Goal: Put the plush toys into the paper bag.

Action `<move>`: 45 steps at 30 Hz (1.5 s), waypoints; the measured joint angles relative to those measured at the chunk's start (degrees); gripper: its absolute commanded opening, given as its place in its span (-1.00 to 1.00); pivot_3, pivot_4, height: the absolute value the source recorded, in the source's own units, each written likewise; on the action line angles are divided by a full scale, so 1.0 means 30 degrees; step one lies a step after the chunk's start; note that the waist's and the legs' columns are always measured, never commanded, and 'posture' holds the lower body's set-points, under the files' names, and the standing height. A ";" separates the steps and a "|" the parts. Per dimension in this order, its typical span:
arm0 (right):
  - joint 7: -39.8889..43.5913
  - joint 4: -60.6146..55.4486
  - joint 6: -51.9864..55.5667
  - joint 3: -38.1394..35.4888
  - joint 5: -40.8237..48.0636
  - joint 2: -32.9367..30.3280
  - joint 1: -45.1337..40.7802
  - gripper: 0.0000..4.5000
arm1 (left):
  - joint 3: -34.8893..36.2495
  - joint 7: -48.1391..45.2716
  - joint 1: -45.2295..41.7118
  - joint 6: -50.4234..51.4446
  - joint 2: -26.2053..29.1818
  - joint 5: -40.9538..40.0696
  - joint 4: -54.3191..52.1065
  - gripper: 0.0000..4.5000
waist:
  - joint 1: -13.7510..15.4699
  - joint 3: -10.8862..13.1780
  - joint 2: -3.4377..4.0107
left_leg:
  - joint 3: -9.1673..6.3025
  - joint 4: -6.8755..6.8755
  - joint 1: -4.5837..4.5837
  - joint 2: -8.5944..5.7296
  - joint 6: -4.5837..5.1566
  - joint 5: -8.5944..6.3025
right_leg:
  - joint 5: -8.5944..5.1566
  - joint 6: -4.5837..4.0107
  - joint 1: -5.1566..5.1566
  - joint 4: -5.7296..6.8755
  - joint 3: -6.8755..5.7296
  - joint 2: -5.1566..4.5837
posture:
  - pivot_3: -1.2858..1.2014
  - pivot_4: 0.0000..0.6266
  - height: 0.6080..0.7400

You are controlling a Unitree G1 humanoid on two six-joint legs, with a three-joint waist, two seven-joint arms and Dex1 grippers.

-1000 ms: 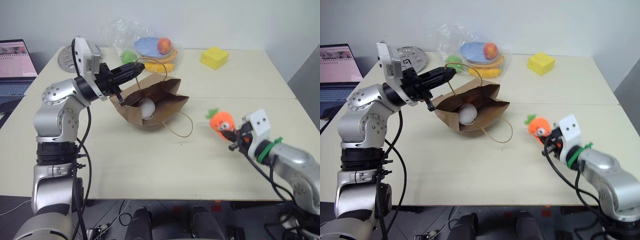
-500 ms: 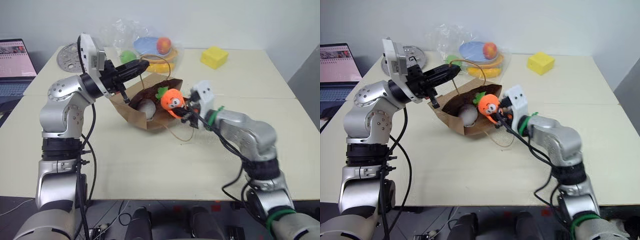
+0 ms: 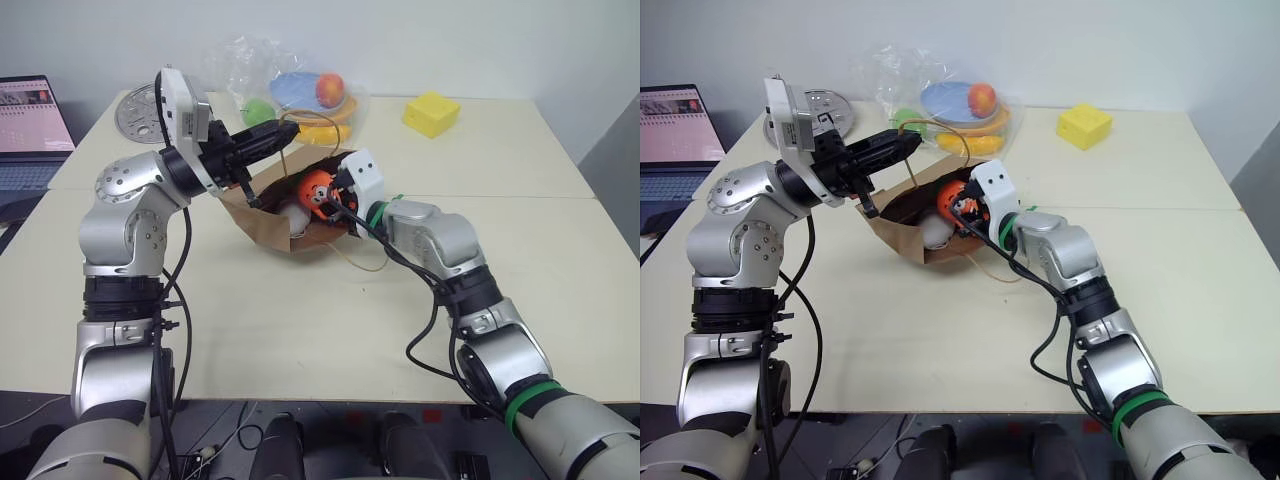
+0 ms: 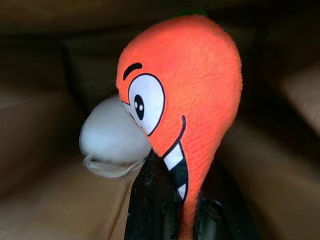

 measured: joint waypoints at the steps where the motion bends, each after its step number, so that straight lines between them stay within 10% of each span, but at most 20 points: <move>1: -0.0025 0.0529 -0.0423 -0.0030 -0.0112 0.0221 -0.0147 -0.72 | -0.0005 -0.0001 0.0002 0.0017 -0.0008 -0.0001 -0.0018 -1.00 | -0.0016 0.0000 0.0000 | -0.0001 0.0000 0.0000 0.0000 0.0000 0.0000 | 0.0000 0.0000 0.0000 0.0000 0.0001 0.0000 | 0.03 -0.52 1.00; 12: 0.0139 0.0907 -0.1899 -0.0544 -0.0837 0.0115 -0.0193 0.99 | -0.0002 -0.0033 0.0242 0.0062 -0.0007 -0.0003 -0.0154 -1.00 | -0.0076 0.0002 0.0004 | 0.0000 -0.0001 -0.0003 0.0000 -0.0001 0.0000 | 0.0000 0.0000 -0.0007 0.0003 0.0001 -0.0001 | 0.03 -0.52 1.00; 29: 0.0937 -1.3337 0.7860 -0.4092 0.2638 -0.5790 0.6278 0.99 | 0.0085 -0.0175 0.0392 0.0027 0.0068 -0.0008 -0.0126 -1.00 | 0.0292 -0.0001 -0.0002 | -0.0006 0.0005 -0.0014 -0.0003 0.0002 -0.0001 | -0.0001 0.0001 0.0017 -0.0021 -0.0004 -0.0007 | 0.03 -0.52 1.00; 43: -0.0322 -1.2312 0.8253 -0.3226 0.3003 -0.4281 0.8872 0.99 | 0.0058 -0.0137 0.0399 0.0039 0.0091 -0.0007 -0.0146 -1.00 | -0.0098 0.0001 0.0001 | -0.0002 0.0007 -0.0003 -0.0005 0.0004 0.0000 | 0.0000 0.0001 0.0012 -0.0004 0.0008 -0.0003 | 0.03 -0.52 1.00; 45: -0.0331 -1.1855 0.7845 -0.3005 0.2910 -0.4259 0.8953 0.73 | 0.0058 -0.0107 0.0399 0.0073 0.0091 -0.0007 -0.0176 -1.00 | -0.0095 0.0001 0.0001 | 0.0000 0.0008 -0.0004 -0.0005 0.0004 0.0000 | 0.0000 0.0001 0.0012 -0.0007 0.0009 -0.0003 | 0.03 -0.52 1.00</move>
